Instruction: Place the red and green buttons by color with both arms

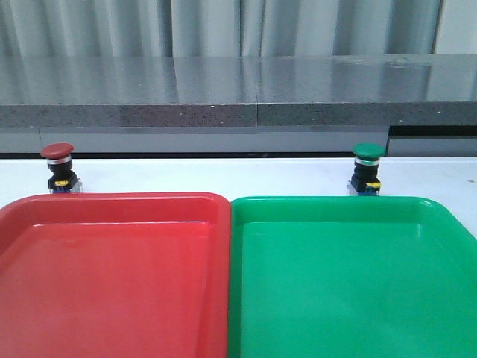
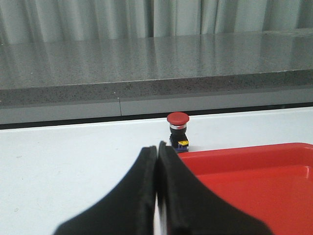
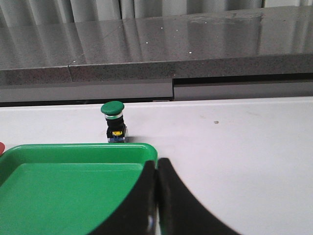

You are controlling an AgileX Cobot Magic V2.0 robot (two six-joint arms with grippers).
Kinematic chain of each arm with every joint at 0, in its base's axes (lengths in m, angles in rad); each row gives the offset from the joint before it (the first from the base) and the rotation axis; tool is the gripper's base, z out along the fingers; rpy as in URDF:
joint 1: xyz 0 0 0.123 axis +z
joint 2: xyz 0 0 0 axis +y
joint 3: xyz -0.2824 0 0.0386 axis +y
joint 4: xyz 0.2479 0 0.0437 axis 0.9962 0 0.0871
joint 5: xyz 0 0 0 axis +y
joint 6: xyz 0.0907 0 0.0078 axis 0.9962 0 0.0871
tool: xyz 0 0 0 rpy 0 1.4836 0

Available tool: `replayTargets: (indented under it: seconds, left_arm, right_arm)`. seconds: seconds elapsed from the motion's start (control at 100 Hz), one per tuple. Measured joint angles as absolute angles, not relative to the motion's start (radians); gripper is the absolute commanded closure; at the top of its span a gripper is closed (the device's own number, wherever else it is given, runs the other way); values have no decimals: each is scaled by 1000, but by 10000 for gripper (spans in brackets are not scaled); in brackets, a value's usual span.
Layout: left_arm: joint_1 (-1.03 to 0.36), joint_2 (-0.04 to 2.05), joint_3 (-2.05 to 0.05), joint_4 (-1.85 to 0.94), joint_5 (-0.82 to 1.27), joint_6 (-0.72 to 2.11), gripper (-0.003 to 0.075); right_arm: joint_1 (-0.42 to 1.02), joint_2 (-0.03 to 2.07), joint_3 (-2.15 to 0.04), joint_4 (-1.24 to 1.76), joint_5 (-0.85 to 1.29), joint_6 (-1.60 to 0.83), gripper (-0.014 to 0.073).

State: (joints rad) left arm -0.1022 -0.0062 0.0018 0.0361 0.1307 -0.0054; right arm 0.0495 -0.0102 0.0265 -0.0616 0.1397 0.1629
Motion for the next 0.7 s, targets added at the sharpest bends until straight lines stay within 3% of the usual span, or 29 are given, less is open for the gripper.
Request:
replayTargets:
  seconds: [0.7]
  left_arm:
    - [-102,-6,-15,26,165,-5,739]
  right_arm:
    - [50,-10,26,-62,140,163,661]
